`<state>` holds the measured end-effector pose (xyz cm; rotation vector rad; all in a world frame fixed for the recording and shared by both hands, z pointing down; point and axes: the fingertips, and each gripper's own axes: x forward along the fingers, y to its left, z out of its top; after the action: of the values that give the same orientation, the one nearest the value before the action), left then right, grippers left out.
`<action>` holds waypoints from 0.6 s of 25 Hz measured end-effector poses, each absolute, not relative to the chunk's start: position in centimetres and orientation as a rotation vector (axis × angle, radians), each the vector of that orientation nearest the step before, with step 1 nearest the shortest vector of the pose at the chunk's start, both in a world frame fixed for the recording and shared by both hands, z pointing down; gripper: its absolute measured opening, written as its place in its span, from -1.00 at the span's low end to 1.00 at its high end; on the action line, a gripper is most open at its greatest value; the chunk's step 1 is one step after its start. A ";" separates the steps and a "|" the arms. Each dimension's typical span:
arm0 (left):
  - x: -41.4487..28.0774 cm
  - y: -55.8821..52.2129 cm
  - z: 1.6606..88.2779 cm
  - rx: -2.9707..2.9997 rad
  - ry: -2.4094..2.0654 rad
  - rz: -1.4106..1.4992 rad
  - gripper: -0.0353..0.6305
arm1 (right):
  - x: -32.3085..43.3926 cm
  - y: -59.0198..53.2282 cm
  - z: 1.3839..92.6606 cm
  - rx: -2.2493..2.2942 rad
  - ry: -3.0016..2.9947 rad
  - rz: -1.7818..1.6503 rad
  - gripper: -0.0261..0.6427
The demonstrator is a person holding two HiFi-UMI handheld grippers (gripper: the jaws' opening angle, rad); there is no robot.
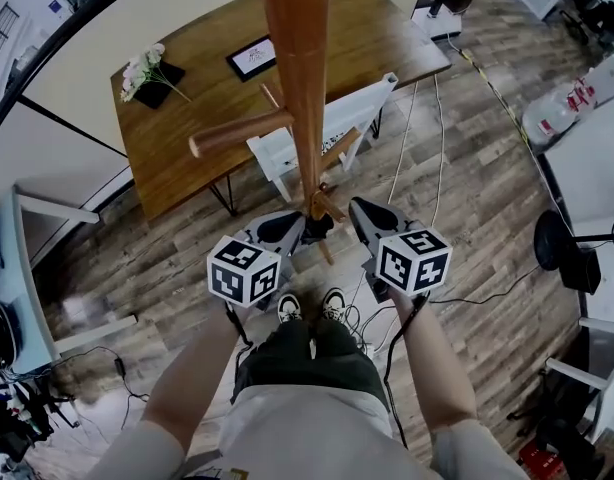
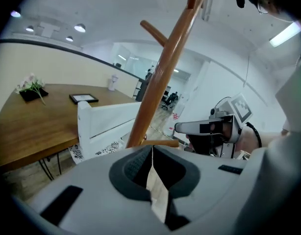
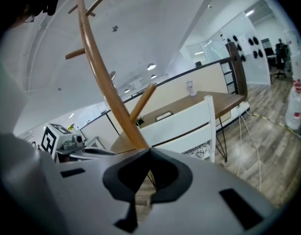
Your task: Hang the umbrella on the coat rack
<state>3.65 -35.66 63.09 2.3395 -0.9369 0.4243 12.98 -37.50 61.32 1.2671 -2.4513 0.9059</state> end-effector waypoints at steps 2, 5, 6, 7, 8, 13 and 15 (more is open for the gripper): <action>2.8 -35.8 61.2 2.354 -0.978 0.414 -0.88 | 12.9 -37.2 59.3 1.274 -2.463 0.881 -0.91; 2.0 -35.7 58.5 2.374 -1.010 0.394 -0.88 | 12.7 -36.8 56.3 1.283 -2.482 0.837 -0.91; 1.8 -35.6 57.5 2.383 -1.011 0.385 -0.88 | 12.7 -36.7 55.2 1.285 -2.489 0.821 -0.91; 1.8 -35.5 56.5 2.394 -1.010 0.377 -0.88 | 12.7 -36.5 54.1 1.288 -2.496 0.804 -0.91; 1.7 -35.4 55.5 2.407 -1.007 0.369 -0.88 | 12.7 -36.4 53.0 1.292 -2.505 0.791 -0.91; 1.4 -34.5 50.7 2.494 -0.999 0.372 -0.88 | 12.0 -35.3 46.8 1.286 -2.606 0.785 -0.91; 1.3 -34.1 48.8 2.529 -1.002 0.366 -0.88 | 11.8 -35.0 44.4 1.293 -2.634 0.732 -0.91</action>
<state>1.33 -34.10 48.85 2.5291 -1.0016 0.3664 11.82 -35.00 44.38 1.2931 -2.6339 0.7317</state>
